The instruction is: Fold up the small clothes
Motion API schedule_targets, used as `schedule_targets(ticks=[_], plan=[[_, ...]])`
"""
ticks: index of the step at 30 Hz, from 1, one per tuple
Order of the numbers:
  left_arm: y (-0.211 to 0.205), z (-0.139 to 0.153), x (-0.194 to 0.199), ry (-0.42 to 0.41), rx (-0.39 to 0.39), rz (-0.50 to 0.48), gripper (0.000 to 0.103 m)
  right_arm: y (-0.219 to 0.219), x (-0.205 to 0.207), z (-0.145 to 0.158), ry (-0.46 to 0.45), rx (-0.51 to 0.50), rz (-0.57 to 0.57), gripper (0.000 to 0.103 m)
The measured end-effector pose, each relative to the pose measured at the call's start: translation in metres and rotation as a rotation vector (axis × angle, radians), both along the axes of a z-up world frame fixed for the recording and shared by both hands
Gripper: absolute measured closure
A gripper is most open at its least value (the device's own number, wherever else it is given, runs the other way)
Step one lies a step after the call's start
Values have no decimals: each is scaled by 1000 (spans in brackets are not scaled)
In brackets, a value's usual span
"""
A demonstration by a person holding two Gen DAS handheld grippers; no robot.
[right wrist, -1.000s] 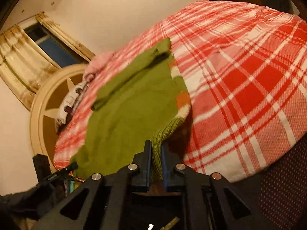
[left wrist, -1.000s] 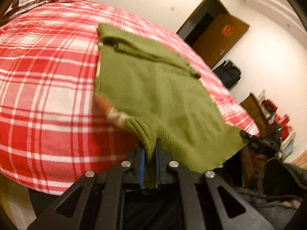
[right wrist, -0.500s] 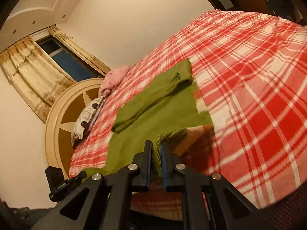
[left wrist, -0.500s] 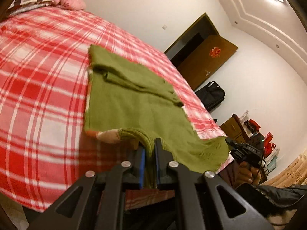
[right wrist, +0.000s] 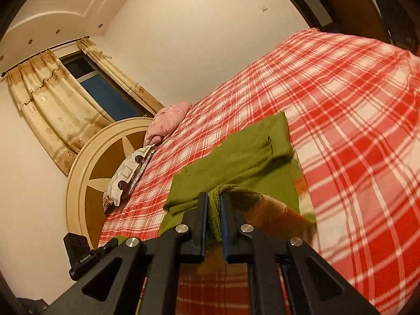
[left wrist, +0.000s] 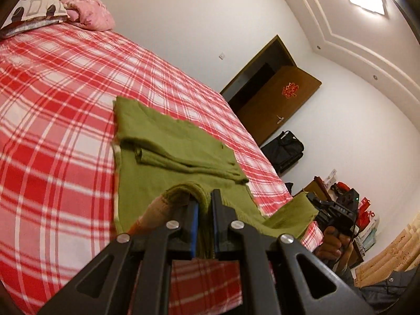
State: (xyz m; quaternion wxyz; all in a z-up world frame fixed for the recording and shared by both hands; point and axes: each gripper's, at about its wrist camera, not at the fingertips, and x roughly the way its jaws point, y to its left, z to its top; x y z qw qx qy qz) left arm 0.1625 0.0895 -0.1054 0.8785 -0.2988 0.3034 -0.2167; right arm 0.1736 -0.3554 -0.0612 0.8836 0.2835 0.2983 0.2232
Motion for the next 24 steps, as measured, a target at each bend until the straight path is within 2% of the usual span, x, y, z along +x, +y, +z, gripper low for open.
schedule_targets(ticks=[11, 24], plan=[[13, 7, 58, 8, -25, 28, 94, 1, 62, 18, 0, 4, -24, 95], [23, 15, 128, 14, 27, 63, 94, 17, 144, 17, 42, -45, -40, 95]])
